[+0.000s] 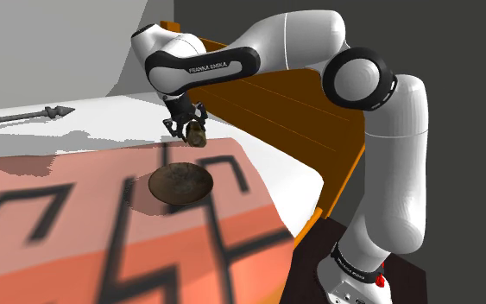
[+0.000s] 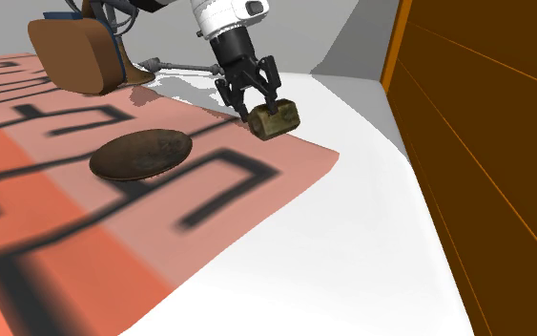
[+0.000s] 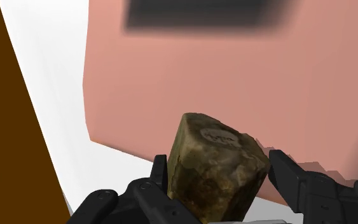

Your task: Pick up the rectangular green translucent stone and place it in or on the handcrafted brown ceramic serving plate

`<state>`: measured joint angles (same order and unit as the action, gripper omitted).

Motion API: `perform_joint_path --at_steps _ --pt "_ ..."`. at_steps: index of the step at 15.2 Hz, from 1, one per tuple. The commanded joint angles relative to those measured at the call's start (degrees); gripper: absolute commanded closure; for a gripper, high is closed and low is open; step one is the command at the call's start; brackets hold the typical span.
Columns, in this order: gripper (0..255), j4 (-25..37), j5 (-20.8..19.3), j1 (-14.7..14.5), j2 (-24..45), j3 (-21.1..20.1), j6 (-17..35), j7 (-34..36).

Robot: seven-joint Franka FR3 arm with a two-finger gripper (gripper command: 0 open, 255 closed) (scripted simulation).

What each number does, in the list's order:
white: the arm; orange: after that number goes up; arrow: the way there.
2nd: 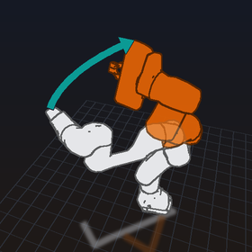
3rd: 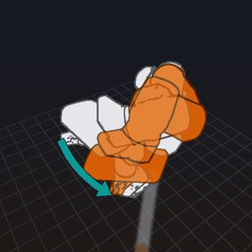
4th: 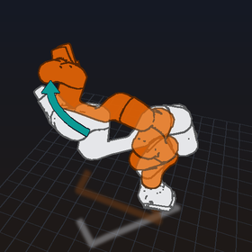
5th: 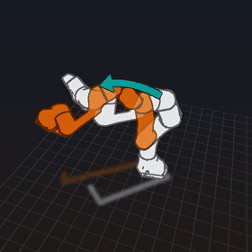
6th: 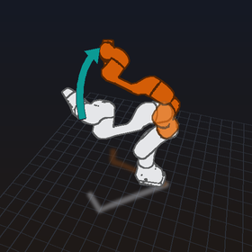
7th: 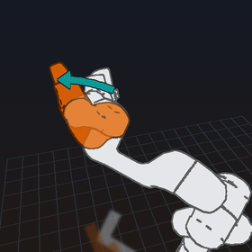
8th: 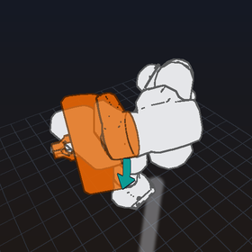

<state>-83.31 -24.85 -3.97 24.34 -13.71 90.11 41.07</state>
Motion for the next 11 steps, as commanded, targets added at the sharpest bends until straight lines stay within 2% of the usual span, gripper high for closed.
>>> perform_joint_path --at_steps 1,5,11 --pt "255 -0.03 0.01 0.00 0.02 0.00 -0.01 0.00" --pt "255 -0.04 0.00 0.01 0.04 0.01 0.03 0.00" --pt "255 3.87 0.14 -0.36 -0.38 -0.05 -4.04 -1.41"
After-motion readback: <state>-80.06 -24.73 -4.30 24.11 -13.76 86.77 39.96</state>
